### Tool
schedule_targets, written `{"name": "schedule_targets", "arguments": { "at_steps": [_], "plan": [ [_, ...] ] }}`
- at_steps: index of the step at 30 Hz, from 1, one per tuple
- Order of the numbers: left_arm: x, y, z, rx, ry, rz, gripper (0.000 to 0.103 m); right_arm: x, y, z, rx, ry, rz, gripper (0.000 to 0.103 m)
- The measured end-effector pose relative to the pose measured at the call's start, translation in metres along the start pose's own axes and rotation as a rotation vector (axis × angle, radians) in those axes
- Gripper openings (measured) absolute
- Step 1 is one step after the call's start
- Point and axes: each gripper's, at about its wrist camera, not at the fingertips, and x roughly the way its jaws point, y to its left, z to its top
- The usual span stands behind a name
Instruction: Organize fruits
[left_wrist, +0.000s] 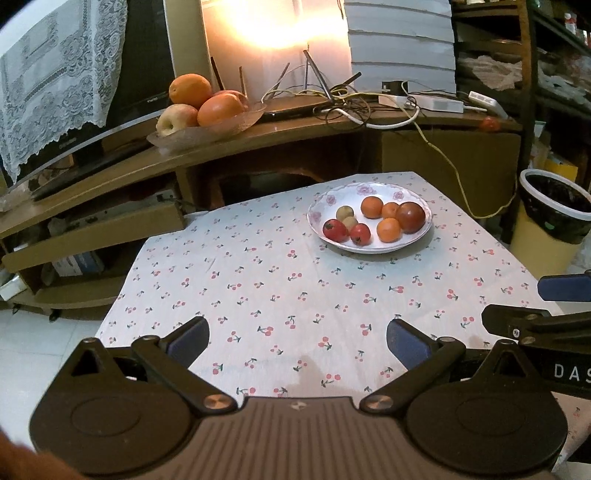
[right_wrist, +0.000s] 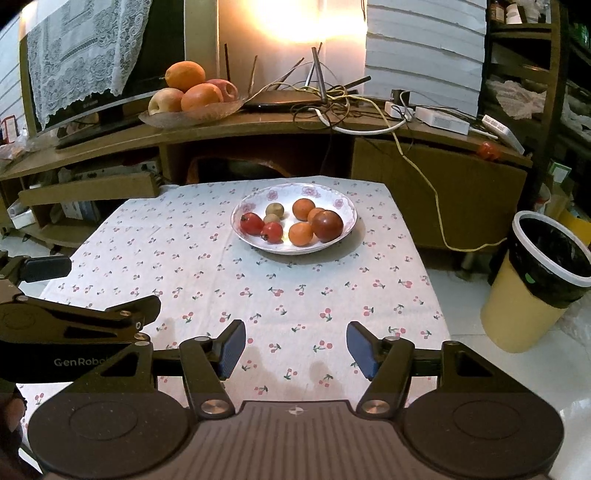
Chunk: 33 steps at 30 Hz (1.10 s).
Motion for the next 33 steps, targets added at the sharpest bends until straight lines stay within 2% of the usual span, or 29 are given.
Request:
{"name": "schedule_targets", "arguments": {
  "at_steps": [33],
  "plan": [
    [-0.011, 0.002, -0.009, -0.018, -0.013, 0.028, 0.103, -0.009, 0.008, -0.008, -0.011, -0.003, 0.000, 0.062]
  ]
}}
